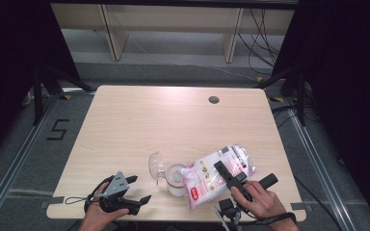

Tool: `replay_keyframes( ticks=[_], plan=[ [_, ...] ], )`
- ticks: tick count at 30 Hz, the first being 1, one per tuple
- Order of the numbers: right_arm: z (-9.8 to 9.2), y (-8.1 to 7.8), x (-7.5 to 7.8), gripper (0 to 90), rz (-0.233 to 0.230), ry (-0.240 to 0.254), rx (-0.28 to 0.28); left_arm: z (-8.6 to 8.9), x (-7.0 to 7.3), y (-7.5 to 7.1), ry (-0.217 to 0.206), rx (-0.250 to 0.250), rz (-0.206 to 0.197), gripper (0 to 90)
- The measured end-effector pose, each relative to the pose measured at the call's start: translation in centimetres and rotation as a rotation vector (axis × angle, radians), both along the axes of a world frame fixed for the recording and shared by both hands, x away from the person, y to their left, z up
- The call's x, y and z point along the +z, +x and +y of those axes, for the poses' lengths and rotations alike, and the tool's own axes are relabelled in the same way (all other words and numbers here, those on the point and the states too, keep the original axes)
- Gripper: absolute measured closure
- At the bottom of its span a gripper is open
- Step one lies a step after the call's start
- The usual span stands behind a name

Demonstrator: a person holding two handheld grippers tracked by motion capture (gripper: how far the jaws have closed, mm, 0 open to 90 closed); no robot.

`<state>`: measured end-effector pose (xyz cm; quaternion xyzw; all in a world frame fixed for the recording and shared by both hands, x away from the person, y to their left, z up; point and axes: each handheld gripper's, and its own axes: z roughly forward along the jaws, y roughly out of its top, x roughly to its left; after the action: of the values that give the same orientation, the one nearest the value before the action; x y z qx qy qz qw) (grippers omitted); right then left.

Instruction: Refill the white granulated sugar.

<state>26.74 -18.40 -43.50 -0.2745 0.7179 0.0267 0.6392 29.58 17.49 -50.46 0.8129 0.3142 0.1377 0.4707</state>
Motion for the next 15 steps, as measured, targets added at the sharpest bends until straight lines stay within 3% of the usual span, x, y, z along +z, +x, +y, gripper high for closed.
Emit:
replay_keyframes(
  ticks=[2,4,5,7,8,10,11,12,13,15],
  plan=[
    [0.14,-0.08,0.20,69.2,-0.008,-0.010,0.015,0.09,0.11,0.07,0.006,-0.004,-0.003,16.3],
    [0.16,-0.16,0.24,69.2,-0.009,-0.009,0.019,0.30,0.19,0.25,0.041,-0.020,-0.019,16.3],
    [0.19,-0.22,0.28,69.2,-0.004,-0.016,0.012,0.03,0.02,-0.01,0.002,0.002,-0.001,16.3],
    [0.23,-0.28,0.31,69.2,-0.015,-0.016,0.024,0.09,0.09,0.05,0.006,-0.002,-0.002,16.3],
    [0.22,-0.36,0.33,69.3,-0.017,-0.015,0.022,0.30,0.19,0.27,0.039,-0.019,-0.019,16.3],
    [0.27,-0.48,0.55,69.2,-0.018,-0.029,0.023,0.18,0.10,0.21,0.025,-0.014,-0.020,16.3],
    [0.27,-0.52,0.58,69.2,-0.023,-0.026,0.026,0.01,0.00,0.07,-0.001,-0.004,-0.006,16.3],
    [0.29,-0.60,0.61,69.2,-0.026,-0.021,0.025,0.01,0.02,0.02,-0.001,0.002,0.000,16.3],
    [0.31,-0.62,0.67,69.3,-0.024,-0.023,0.026,0.32,0.20,0.30,0.045,-0.025,-0.023,16.3],
    [0.36,-0.70,0.71,69.3,-0.022,-0.027,0.024,0.18,0.12,0.25,0.025,-0.018,-0.017,16.3]
  ],
)
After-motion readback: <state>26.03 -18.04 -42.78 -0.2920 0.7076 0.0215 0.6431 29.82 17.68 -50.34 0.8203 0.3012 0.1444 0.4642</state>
